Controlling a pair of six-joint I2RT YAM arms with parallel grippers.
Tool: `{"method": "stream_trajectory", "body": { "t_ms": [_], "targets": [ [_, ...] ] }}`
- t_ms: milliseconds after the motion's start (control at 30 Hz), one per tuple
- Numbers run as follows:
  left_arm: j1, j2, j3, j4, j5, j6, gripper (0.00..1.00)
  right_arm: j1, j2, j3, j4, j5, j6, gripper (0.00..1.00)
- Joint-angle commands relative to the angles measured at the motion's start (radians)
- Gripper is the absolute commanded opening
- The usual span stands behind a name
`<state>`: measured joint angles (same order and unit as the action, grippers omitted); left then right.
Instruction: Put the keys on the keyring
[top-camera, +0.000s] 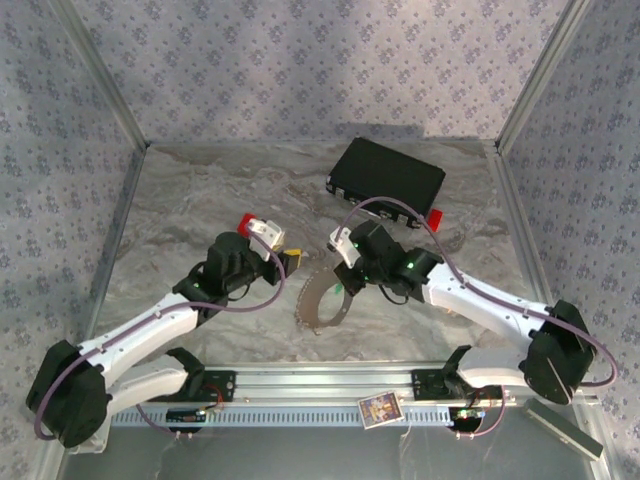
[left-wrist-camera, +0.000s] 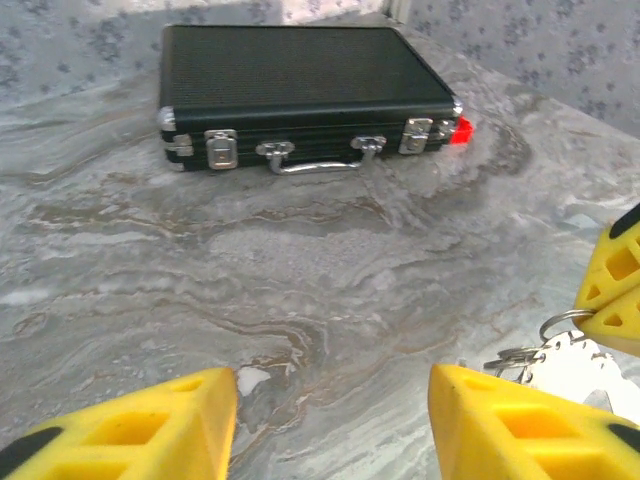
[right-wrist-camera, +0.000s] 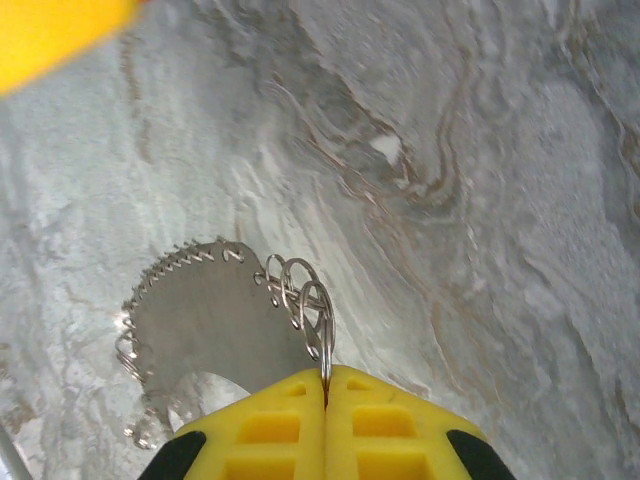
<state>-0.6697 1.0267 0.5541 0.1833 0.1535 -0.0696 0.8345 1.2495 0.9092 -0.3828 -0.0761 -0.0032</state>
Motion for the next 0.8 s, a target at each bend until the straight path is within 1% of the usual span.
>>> {"method": "stream_trajectory", "body": {
  "t_ms": [0, 133, 233, 333, 433, 533, 700, 767],
  "targets": [
    [-0.004, 0.016, 0.059, -0.068, 0.106, 0.088, 0.48, 0.008, -0.03, 0.033, 0.041, -0.079, -0.113, 0.0],
    [-0.004, 0.016, 0.088, -0.112, 0.194, 0.14, 0.45, 0.018, -0.033, 0.047, 0.037, -0.108, -0.149, 0.0],
    [-0.004, 0.015, 0.09, -0.135, 0.271, 0.208, 0.39, 0.023, -0.031, 0.06, 0.022, -0.134, -0.166, 0.0],
    [-0.004, 0.013, 0.086, -0.136, 0.299, 0.222, 0.39, 0.031, -0.03, 0.072, 0.007, -0.153, -0.178, 0.0],
    [-0.004, 0.02, 0.083, -0.135, 0.355, 0.238, 0.38, 0.038, -0.028, 0.086, -0.014, -0.17, -0.19, 0.0],
    [-0.004, 0.025, 0.064, -0.11, 0.424, 0.278, 0.3, 0.045, -0.027, 0.097, -0.03, -0.187, -0.2, 0.0],
    [-0.004, 0.024, 0.034, -0.076, 0.465, 0.304, 0.29, 0.056, -0.022, 0.11, -0.06, -0.213, -0.218, 0.0],
    [-0.004, 0.025, 0.03, -0.079, 0.489, 0.317, 0.26, 0.059, -0.019, 0.119, -0.074, -0.219, -0.225, 0.0]
  ]
}}
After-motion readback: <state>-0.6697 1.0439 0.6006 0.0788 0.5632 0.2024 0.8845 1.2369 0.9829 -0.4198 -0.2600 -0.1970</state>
